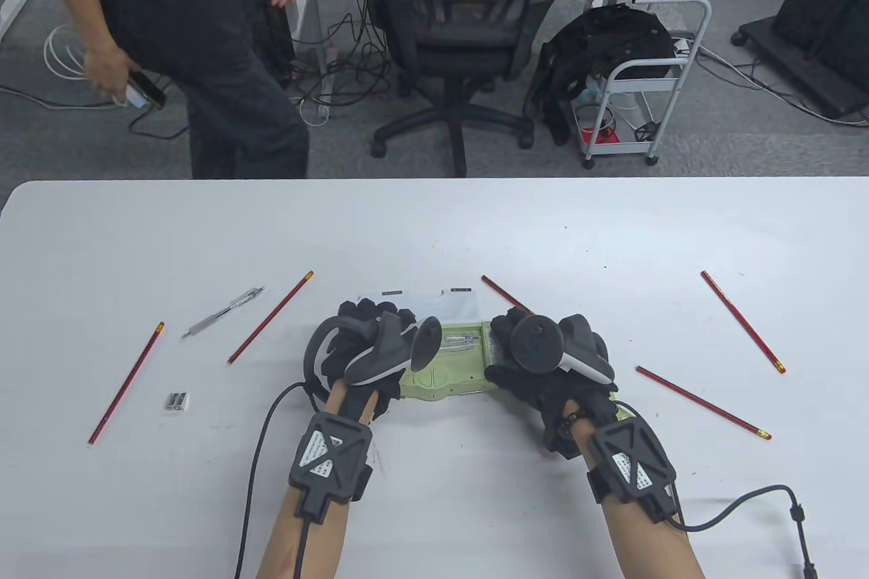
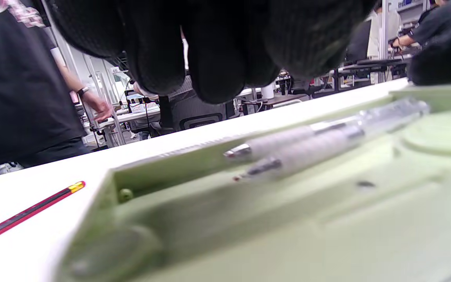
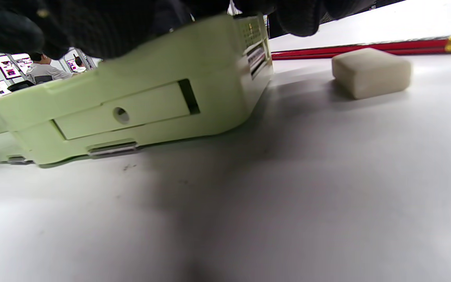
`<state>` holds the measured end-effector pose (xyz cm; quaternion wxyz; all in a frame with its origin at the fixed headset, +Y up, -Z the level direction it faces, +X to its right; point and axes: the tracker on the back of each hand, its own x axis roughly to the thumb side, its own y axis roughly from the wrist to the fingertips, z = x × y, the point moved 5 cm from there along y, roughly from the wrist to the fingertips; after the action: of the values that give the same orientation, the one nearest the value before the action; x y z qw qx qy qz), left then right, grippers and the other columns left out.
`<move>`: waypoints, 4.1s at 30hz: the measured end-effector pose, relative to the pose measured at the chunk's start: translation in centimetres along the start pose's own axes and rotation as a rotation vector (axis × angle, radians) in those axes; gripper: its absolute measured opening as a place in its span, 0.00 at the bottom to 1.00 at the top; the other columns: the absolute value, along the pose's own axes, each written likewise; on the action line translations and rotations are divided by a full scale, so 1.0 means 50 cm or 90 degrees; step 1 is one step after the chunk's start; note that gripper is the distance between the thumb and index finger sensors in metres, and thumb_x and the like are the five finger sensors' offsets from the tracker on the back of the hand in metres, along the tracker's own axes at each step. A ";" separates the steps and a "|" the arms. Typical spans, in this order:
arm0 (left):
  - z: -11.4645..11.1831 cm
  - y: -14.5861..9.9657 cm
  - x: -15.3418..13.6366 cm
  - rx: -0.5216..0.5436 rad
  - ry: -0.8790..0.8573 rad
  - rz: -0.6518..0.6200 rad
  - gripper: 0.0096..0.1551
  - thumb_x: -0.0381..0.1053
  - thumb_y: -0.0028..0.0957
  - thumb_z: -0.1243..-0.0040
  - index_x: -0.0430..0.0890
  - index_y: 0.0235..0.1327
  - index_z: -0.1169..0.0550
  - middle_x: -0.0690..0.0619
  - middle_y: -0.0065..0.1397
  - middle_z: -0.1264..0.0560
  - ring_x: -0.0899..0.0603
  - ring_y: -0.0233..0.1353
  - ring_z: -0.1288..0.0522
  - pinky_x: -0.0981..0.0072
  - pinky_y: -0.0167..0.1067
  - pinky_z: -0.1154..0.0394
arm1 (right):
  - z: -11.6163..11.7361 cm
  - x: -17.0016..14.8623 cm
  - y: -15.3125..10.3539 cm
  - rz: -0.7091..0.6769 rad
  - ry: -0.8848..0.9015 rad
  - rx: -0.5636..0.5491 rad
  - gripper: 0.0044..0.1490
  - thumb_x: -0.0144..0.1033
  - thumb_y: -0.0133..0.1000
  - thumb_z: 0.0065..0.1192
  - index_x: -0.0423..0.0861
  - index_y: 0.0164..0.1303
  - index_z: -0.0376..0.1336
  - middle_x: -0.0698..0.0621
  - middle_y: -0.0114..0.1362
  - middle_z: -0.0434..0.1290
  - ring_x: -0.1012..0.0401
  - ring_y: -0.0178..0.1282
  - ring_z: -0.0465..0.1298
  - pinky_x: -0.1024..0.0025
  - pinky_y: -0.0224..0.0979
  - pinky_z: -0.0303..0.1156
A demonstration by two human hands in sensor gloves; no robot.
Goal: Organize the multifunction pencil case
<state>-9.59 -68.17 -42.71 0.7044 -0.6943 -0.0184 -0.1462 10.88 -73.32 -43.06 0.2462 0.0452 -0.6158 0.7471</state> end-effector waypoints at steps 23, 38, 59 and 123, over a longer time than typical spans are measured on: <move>0.000 -0.069 -0.400 -0.040 -0.079 0.254 0.32 0.53 0.56 0.39 0.50 0.75 0.28 0.46 0.78 0.24 0.33 0.80 0.30 0.31 0.74 0.36 | 0.001 0.001 0.000 0.001 -0.003 0.003 0.53 0.52 0.54 0.56 0.37 0.83 0.46 0.30 0.83 0.43 0.32 0.80 0.55 0.36 0.78 0.56; -0.169 -0.033 -0.538 -0.190 -0.026 0.374 0.32 0.54 0.55 0.36 0.53 0.74 0.27 0.49 0.80 0.25 0.33 0.81 0.30 0.31 0.75 0.37 | 0.001 0.002 0.000 0.005 -0.011 0.006 0.53 0.52 0.54 0.55 0.38 0.83 0.46 0.30 0.83 0.43 0.32 0.80 0.55 0.36 0.78 0.56; -0.241 0.009 -0.514 -0.243 0.054 0.387 0.27 0.52 0.54 0.34 0.53 0.68 0.22 0.50 0.77 0.23 0.35 0.80 0.29 0.30 0.75 0.37 | 0.002 0.004 0.001 0.003 -0.016 0.007 0.53 0.52 0.54 0.55 0.37 0.83 0.45 0.30 0.83 0.43 0.32 0.80 0.55 0.36 0.78 0.56; -0.011 -0.034 0.081 -0.017 0.039 -0.056 0.22 0.53 0.52 0.32 0.54 0.60 0.17 0.52 0.64 0.15 0.38 0.70 0.20 0.30 0.69 0.30 | 0.004 0.004 0.001 0.003 -0.008 0.009 0.53 0.52 0.54 0.55 0.37 0.83 0.45 0.30 0.83 0.42 0.32 0.80 0.55 0.36 0.78 0.56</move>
<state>-6.20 -69.41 -40.14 0.6881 -0.6975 -0.0254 -0.1985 10.65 -73.46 -43.00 0.2400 0.0502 -0.6121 0.7518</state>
